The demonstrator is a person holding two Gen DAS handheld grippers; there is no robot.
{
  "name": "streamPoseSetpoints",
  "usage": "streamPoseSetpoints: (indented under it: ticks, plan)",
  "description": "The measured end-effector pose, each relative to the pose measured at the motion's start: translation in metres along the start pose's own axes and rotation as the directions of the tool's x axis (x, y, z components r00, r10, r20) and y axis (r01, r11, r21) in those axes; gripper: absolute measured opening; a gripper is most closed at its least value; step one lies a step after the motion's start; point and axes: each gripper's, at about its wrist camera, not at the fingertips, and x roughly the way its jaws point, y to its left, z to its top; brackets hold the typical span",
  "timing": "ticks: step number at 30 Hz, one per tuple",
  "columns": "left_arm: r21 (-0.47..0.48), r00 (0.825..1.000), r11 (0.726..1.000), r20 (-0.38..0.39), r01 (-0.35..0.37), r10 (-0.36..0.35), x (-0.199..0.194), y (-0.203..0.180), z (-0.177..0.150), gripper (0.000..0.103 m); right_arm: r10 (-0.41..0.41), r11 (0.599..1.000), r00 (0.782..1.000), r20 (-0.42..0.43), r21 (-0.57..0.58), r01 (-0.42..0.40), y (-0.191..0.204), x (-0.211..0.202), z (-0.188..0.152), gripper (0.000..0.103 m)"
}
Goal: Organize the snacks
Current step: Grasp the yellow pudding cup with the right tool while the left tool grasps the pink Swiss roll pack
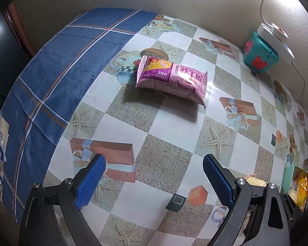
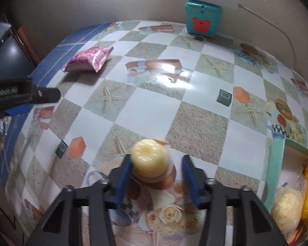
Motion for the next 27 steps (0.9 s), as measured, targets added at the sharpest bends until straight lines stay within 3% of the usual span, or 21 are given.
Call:
streamPoseSetpoints:
  ticks: [2,11,18,24,27]
  plan:
    - [-0.004,1.000,1.000,0.000,0.003,-0.003,0.002,0.002,0.001,0.096,0.002,1.000,1.000,0.009,0.006,-0.002,0.000,0.000,0.000,0.042]
    - [-0.034,0.999,0.999,0.032,0.013,-0.012,0.006,-0.002,0.028,0.096,0.000,0.999,1.000,0.030,0.044,-0.002,-0.012,0.002,0.006,0.042]
    - [0.073,0.996,0.996,0.071,-0.056,0.051,0.020,-0.011,0.067,0.096,-0.007,0.998,0.999,0.047,0.060,0.004,-0.019,0.011,0.012,0.042]
    - [0.166,0.998,0.986,0.045,0.033,-0.041,0.027,-0.023,0.087,0.096,-0.015,0.999,0.998,0.053,0.053,0.012,-0.018,0.016,0.016,0.042]
    - [0.295,0.992,0.955,0.122,-0.041,0.005,0.023,-0.039,0.089,0.096,-0.011,0.999,0.999,0.051,0.053,0.008,-0.019,0.016,0.017,0.042]
